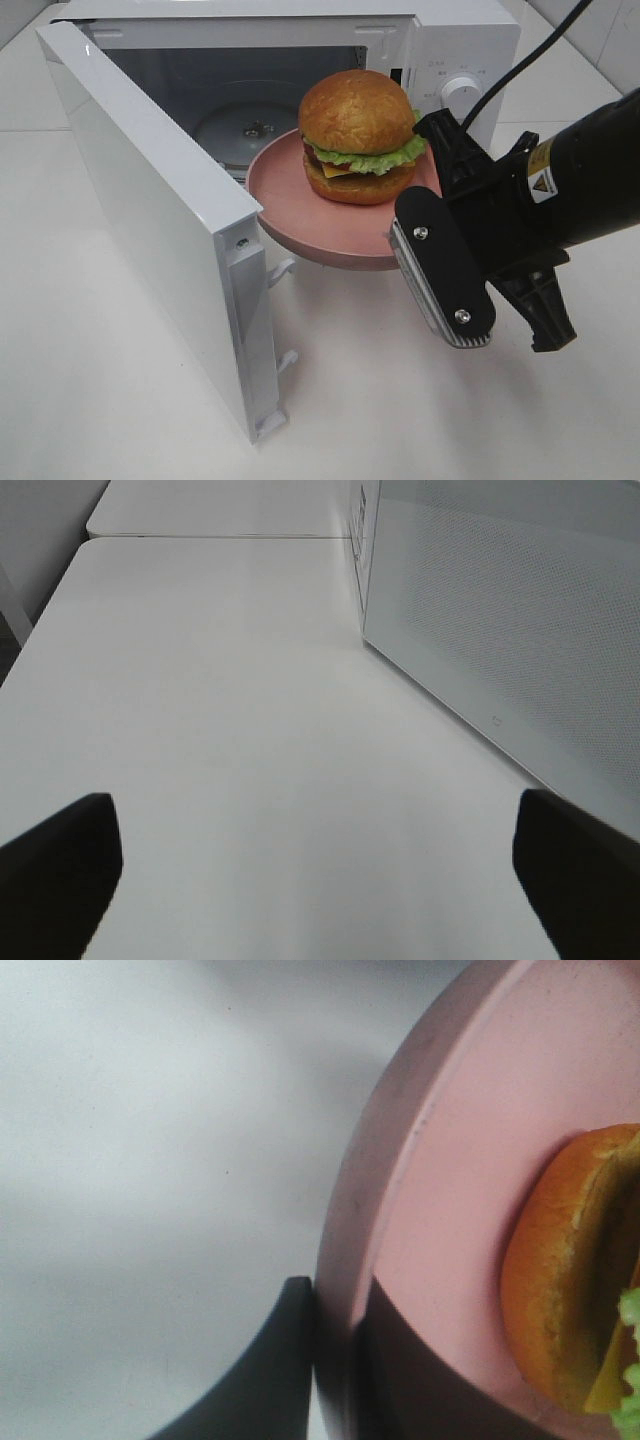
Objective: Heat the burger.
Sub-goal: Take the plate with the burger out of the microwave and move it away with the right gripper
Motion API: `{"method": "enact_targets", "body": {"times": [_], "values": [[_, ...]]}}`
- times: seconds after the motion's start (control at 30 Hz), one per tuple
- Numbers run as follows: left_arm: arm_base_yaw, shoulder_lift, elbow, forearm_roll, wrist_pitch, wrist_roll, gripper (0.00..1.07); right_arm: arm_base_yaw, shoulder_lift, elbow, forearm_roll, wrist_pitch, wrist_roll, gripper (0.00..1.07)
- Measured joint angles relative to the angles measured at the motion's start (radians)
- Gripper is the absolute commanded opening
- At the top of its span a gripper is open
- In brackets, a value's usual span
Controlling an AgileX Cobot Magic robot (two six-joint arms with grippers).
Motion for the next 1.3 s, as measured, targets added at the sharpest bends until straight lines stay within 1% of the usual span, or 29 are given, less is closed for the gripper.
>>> {"method": "enact_targets", "body": {"times": [0.2, 0.27, 0.37, 0.53, 0.73, 0.8, 0.9, 1.03, 1.3], "values": [[0.000, 0.000, 0.000, 0.000, 0.000, 0.000, 1.00, 0.000, -0.042, 0.015, -0.009, 0.035, 0.024, 0.00], [0.000, 0.000, 0.000, 0.000, 0.000, 0.000, 1.00, 0.000, -0.086, 0.033, -0.025, 0.072, 0.031, 0.00], [0.000, 0.000, 0.000, 0.000, 0.000, 0.000, 1.00, 0.000, -0.095, 0.038, -0.026, 0.081, 0.031, 0.00], [0.000, 0.000, 0.000, 0.000, 0.000, 0.000, 1.00, 0.000, -0.187, 0.085, -0.035, 0.127, 0.050, 0.00], [0.000, 0.000, 0.000, 0.000, 0.000, 0.000, 1.00, 0.000, -0.238, 0.114, -0.035, 0.157, 0.064, 0.00], [0.000, 0.000, 0.000, 0.000, 0.000, 0.000, 1.00, 0.000, -0.297, 0.142, -0.036, 0.191, 0.065, 0.00], [0.000, 0.000, 0.000, 0.000, 0.000, 0.000, 1.00, 0.000, -0.339, 0.160, -0.036, 0.225, 0.068, 0.00], [0.000, 0.000, 0.000, 0.000, 0.000, 0.000, 1.00, 0.000, -0.379, 0.169, -0.036, 0.255, 0.101, 0.00], [0.000, 0.000, 0.000, 0.000, 0.000, 0.000, 1.00, 0.000, -0.469, 0.169, -0.080, 0.322, 0.198, 0.00]]}}
